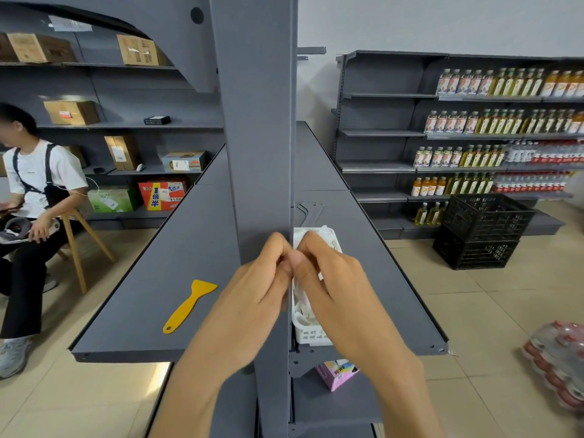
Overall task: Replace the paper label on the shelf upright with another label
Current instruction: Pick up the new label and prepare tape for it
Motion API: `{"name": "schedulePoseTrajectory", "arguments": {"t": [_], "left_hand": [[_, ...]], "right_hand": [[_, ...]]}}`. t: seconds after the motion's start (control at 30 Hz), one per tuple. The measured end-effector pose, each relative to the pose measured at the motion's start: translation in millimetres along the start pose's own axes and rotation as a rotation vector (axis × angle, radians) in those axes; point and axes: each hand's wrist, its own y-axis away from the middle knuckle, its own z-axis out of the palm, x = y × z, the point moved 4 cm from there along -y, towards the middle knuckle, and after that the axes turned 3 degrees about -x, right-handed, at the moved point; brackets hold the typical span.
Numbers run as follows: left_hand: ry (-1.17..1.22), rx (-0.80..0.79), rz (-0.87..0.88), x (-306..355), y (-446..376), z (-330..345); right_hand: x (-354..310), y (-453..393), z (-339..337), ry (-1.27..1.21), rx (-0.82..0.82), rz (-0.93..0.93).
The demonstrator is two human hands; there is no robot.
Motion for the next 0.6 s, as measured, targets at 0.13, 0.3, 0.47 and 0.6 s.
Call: {"name": "schedulePoseTrajectory", "arguments": {"t": [0.13,0.3,0.47,0.6], "left_hand": [[-0.047,0.093,0.012,6.3,-4.2,14.3],[-0.014,0.105,0.017,0.2,-8.1,25.4],[-0.060,0.114,0.002,-1.6,-9.8,32.2],[-0.090,0.136,-0.006,2.0,-10.7,38.9]], "right_hand": [[6.8,-0.8,-2.2,-0.043,0.055,0.042],[15.2,2.5,-7.4,-0.067,0.051,0.074],[25.2,6.4,-16.8,-0.023,0.092,0.119],[40.3,9.4,-24.4,0.014,0.135,0.160]]}}
